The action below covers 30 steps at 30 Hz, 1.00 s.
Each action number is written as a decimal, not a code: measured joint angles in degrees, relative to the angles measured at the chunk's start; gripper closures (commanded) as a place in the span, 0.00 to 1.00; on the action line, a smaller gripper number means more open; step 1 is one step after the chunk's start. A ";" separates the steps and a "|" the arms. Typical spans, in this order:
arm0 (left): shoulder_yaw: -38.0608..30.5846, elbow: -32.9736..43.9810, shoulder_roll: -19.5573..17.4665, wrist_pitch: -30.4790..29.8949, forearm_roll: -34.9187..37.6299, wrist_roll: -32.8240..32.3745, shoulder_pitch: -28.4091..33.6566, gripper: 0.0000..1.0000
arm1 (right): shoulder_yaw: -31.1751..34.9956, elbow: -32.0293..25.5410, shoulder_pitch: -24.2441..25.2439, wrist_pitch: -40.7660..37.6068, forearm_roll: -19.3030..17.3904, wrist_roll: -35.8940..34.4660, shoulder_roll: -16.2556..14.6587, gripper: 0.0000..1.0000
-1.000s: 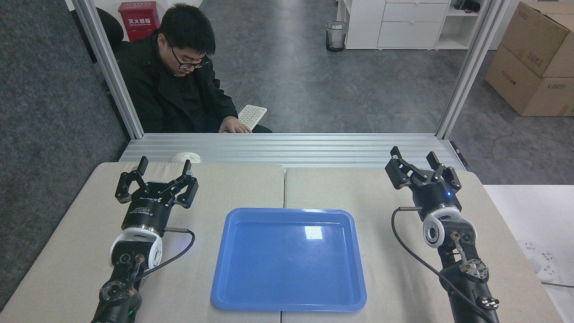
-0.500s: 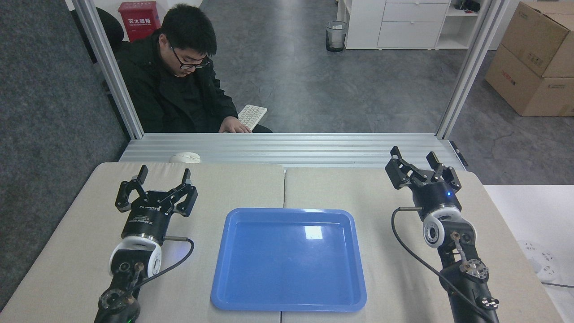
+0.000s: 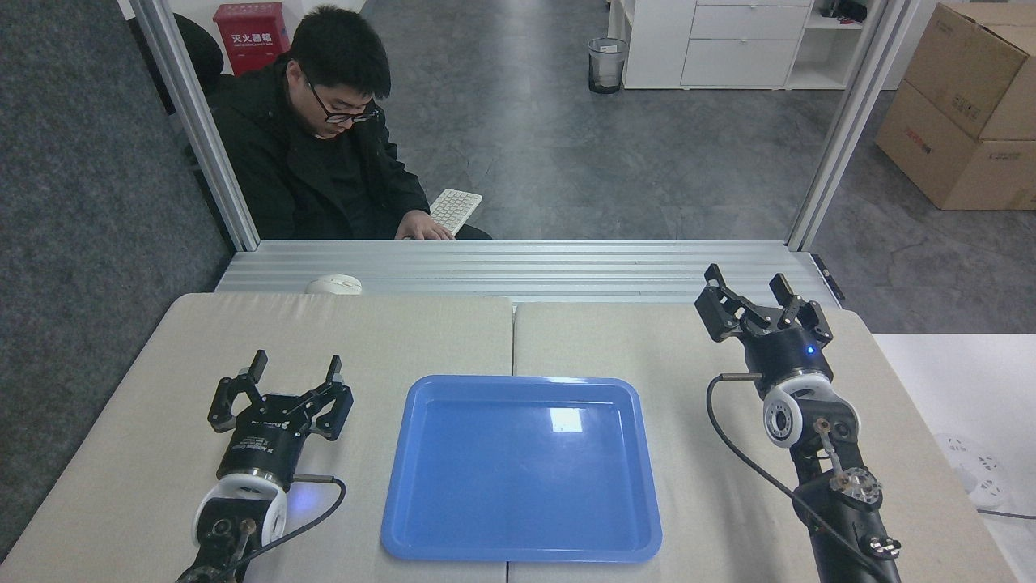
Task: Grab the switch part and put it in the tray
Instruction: 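Lower the left gripper onto the white-and-green switch part and close it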
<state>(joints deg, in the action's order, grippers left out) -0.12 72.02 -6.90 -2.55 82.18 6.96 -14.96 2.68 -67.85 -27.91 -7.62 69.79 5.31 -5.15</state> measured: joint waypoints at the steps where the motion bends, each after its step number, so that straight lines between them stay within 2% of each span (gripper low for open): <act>1: -0.17 -0.25 -0.06 0.04 0.00 0.30 0.24 0.00 | 0.01 0.00 0.00 0.00 0.00 0.00 0.00 0.00; 8: -1.49 -1.91 -0.45 -0.22 0.01 1.43 2.21 0.00 | 0.06 0.00 0.03 0.00 0.00 0.00 0.00 0.00; 9: -2.83 -8.92 -2.16 -1.45 0.89 8.89 8.89 0.00 | 0.06 0.00 0.05 0.00 0.00 -0.01 -0.09 0.00; 15: -1.98 -10.91 -2.36 -1.47 0.99 8.97 8.98 0.03 | 0.06 0.00 0.06 0.00 0.00 -0.01 -0.09 0.00; 17: -1.76 -11.51 -2.42 -1.47 1.03 9.07 8.99 0.16 | 0.06 0.00 0.06 0.00 0.00 -0.01 -0.10 0.00; 18: -1.65 -11.81 -2.45 -1.47 1.04 9.13 8.98 0.29 | 0.06 0.00 0.06 0.00 0.00 -0.01 -0.10 0.00; 22: -1.28 -12.78 -2.64 -1.92 1.10 9.26 8.90 1.00 | 0.05 0.00 0.05 0.00 0.00 -0.01 -0.10 0.00; 30: -0.73 -13.97 -3.21 -2.74 0.93 9.05 8.89 1.00 | 0.04 0.00 0.05 0.00 0.00 0.01 -0.12 0.00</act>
<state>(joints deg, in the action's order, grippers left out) -0.85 58.05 -10.12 -5.29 83.11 16.01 -6.06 2.72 -67.85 -27.85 -7.62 69.79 5.32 -5.27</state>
